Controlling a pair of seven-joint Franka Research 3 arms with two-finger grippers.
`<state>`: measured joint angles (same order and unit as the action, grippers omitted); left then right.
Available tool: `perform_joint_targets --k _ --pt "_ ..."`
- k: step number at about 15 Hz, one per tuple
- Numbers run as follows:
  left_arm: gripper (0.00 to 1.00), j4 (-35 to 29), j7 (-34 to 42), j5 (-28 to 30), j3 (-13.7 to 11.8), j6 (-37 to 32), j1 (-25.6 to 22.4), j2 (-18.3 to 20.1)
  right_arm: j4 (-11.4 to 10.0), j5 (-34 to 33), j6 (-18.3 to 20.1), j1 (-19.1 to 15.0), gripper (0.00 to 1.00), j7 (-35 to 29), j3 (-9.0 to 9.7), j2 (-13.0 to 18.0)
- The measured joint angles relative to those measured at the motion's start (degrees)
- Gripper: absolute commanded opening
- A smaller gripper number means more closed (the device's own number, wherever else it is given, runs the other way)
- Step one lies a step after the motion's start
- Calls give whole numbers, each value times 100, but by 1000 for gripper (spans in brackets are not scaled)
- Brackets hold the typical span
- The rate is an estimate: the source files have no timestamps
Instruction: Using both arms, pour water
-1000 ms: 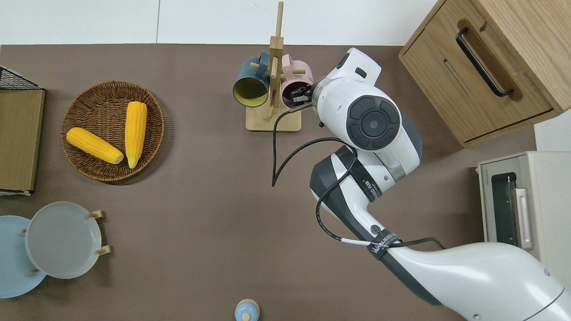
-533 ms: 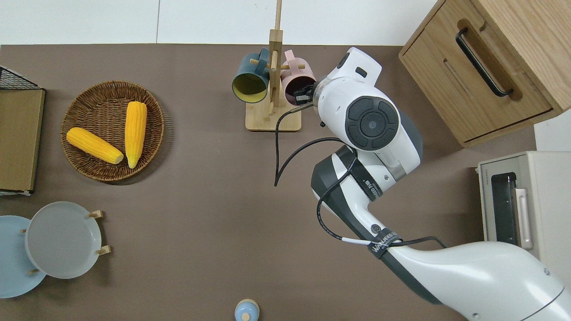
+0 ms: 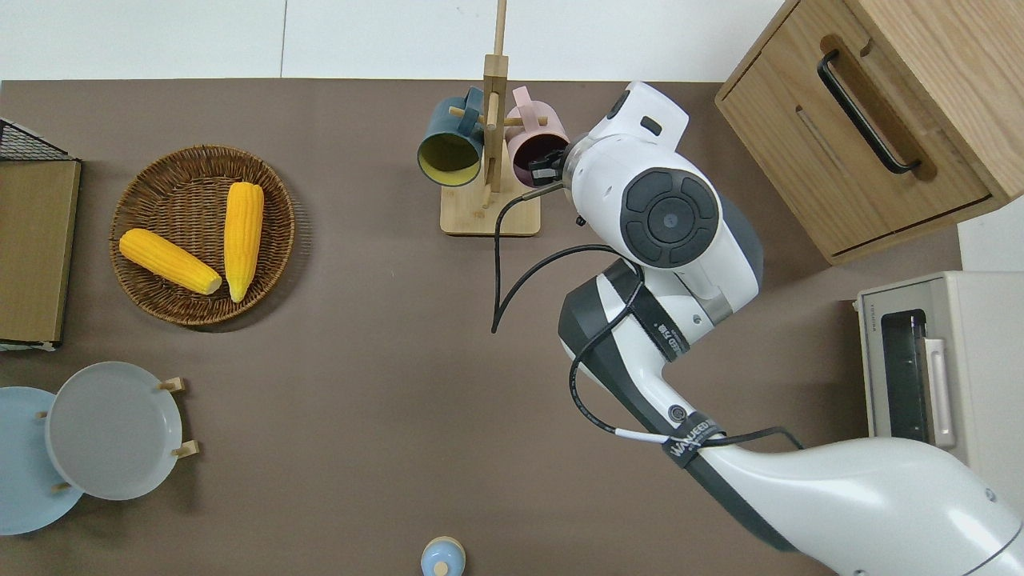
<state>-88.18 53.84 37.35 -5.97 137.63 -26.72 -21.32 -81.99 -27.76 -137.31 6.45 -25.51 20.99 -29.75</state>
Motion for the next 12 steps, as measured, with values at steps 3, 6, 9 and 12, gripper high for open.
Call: perform_joint_targets --k 3,6,9,12 --pt "96 32 -145 -3 8 3 1 -6 60 19 398 -21 0 3 0 143" --pt "85 192 -394 -119 22 -25 4 -5 67 123 787 -76 0 14 -1 335" --pt "85 493 -966 -540 25 -402 7 4 77 167 1119 -167 0 101 -5 505" --pt "81 887 -1554 -983 23 -1011 7 39 82 328 1485 -311 0 318 -3 634"
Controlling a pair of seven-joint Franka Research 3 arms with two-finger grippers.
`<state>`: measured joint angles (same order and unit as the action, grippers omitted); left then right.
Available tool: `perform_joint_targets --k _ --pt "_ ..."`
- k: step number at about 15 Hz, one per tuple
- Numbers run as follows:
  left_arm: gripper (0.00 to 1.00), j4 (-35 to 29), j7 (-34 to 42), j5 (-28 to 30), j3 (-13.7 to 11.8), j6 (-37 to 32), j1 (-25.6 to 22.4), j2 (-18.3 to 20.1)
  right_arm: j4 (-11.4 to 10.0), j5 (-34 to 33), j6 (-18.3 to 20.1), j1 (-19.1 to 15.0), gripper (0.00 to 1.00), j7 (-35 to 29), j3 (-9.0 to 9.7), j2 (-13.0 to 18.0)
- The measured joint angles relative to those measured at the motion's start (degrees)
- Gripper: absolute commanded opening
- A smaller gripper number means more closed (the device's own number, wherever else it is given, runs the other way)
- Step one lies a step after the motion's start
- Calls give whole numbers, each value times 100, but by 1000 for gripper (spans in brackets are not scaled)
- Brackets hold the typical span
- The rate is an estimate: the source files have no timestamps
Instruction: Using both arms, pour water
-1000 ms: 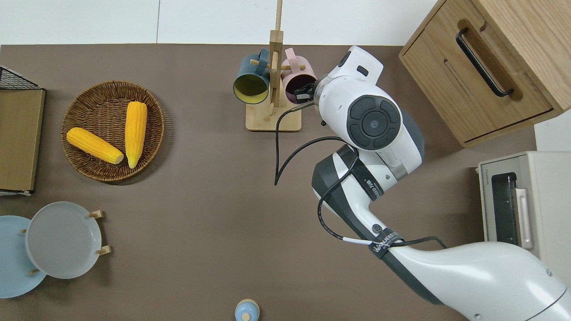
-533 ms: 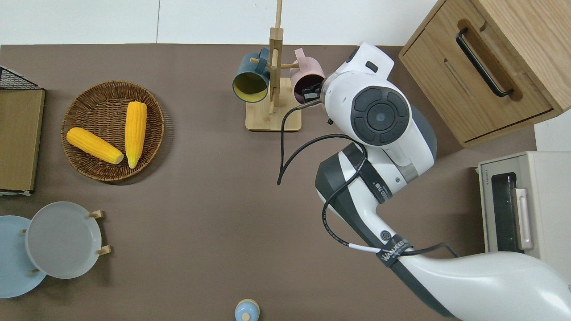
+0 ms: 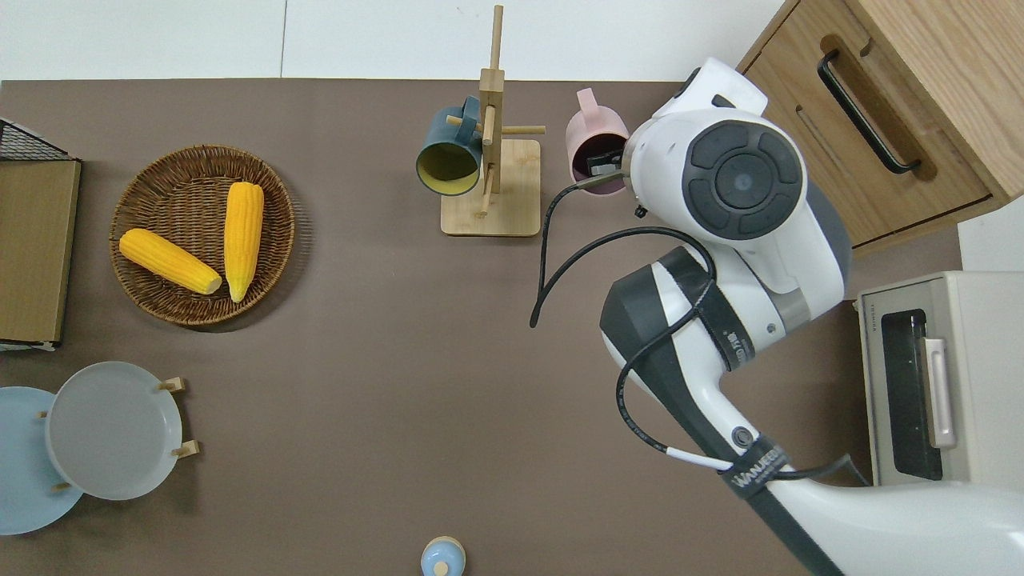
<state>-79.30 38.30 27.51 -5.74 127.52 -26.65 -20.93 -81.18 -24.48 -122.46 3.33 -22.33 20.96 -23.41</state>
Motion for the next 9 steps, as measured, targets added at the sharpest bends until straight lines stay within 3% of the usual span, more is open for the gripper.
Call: perform_joint_targets --k 4,9 --pt "79 246 -556 -464 64 -438 35 267 3 290 541 -177 0 187 -2 89" --pt "79 180 -1482 -1159 108 -918 453 785 14 1074 1974 -268 0 349 4 210"
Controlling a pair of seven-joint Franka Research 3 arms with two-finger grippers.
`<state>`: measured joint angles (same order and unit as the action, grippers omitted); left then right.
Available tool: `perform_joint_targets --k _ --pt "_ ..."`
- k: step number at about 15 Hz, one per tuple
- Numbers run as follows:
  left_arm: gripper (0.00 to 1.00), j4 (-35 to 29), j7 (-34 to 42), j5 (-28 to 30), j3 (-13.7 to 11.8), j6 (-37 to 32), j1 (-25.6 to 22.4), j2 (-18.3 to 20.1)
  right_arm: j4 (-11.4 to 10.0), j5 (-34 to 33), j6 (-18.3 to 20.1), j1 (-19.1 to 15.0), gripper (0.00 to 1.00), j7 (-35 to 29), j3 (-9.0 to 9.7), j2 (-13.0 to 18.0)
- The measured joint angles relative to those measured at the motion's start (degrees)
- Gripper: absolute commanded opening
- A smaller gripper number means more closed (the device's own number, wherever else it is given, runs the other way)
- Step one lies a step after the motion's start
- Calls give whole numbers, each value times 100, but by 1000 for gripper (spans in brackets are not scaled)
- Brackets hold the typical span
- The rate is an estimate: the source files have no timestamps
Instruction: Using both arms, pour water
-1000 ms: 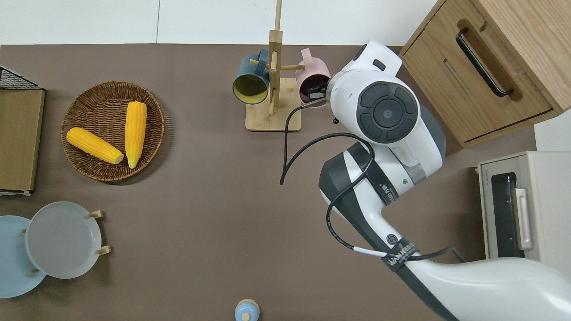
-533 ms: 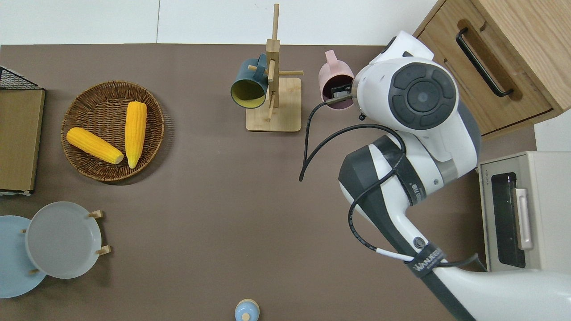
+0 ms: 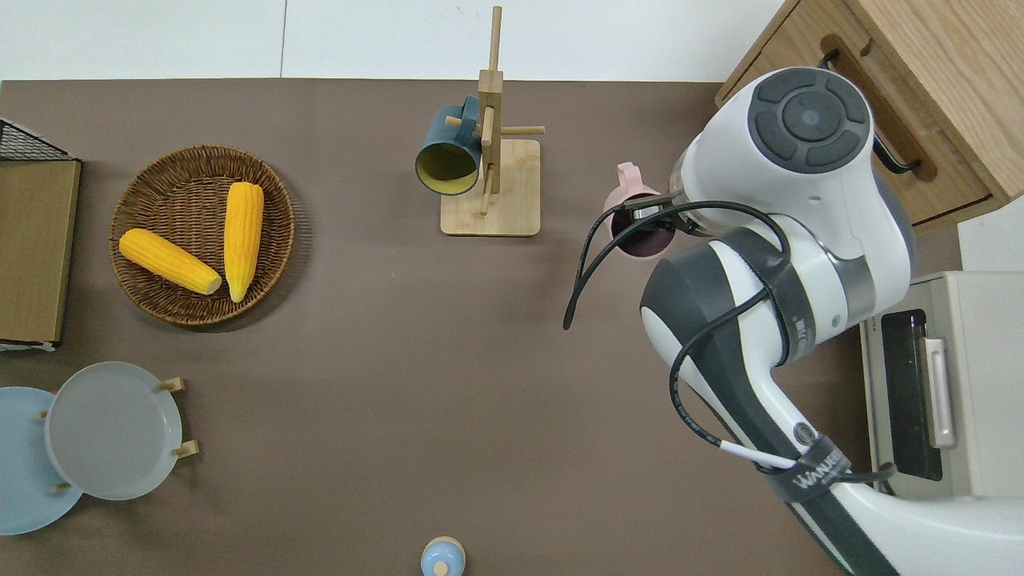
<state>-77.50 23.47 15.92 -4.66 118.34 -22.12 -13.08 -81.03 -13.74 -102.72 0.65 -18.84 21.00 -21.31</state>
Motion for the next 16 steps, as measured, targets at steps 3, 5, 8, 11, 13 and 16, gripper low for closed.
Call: perform_joint_targets --k 3,5,8,11,13,16 --pt "60 -353 -608 -413 13 -33 376 305 -1 625 781 -42 0 1 -1 77" --pt "52 -666 -870 -505 20 -33 577 540 -22 884 1036 -31 0 -102 16 82" --pt "52 -1207 -1145 -552 24 -32 780 988 -108 1316 1058 146 0 -828 106 32" --pt "52 -1789 -1401 -573 43 15 956 1460 -139 1418 903 603 0 -1772 144 -129" --pt "52 -2204 -1644 -798 186 134 1019 1746 -142 1662 597 928 0 -2330 154 -311" --pt "52 -2834 -2174 -1083 559 530 1066 2090 -97 1929 -24 1348 0 -3011 157 -608"
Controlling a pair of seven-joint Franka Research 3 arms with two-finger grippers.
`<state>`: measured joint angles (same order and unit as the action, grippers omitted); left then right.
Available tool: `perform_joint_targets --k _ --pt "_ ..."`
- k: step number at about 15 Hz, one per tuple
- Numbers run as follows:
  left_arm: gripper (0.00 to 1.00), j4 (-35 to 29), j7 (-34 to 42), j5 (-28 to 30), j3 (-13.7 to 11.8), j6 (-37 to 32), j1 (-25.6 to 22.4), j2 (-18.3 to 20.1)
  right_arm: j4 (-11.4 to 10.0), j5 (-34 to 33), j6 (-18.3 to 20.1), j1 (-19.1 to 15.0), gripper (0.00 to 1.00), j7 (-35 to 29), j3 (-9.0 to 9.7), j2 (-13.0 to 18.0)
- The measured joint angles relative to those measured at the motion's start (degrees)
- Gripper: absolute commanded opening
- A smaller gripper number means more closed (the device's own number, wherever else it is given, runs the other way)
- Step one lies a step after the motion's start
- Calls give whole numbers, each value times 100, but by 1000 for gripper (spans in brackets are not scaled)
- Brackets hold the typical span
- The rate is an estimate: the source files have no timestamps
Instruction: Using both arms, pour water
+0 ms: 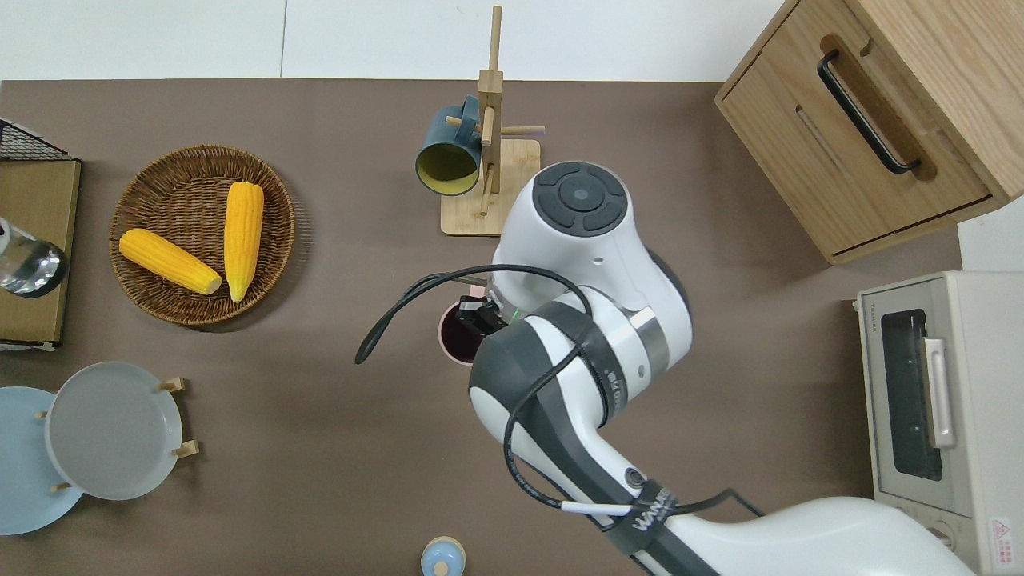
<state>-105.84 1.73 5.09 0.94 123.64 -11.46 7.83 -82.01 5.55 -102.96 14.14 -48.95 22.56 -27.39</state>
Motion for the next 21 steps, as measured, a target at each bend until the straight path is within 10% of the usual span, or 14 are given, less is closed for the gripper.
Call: perform_joint_targets --k 8,16,17,20,21 --pt "52 -1575 -312 -33 543 471 31 1042 324 410 -1037 927 0 -1199 0 -700" --pt "56 -2748 -503 -34 1105 790 56 1789 326 431 -1480 1087 0 -1398 -11 -1073" --pt "56 -2825 -543 -34 1177 808 60 1818 326 430 -1501 1095 118 -1398 -17 -1102" --pt "58 -3008 -618 -7 1274 827 151 1921 339 414 -1587 1097 997 -1398 -35 -1137" --pt "58 -3046 -631 -2 1275 828 178 1956 339 390 -1631 1097 992 -1398 -41 -1142"
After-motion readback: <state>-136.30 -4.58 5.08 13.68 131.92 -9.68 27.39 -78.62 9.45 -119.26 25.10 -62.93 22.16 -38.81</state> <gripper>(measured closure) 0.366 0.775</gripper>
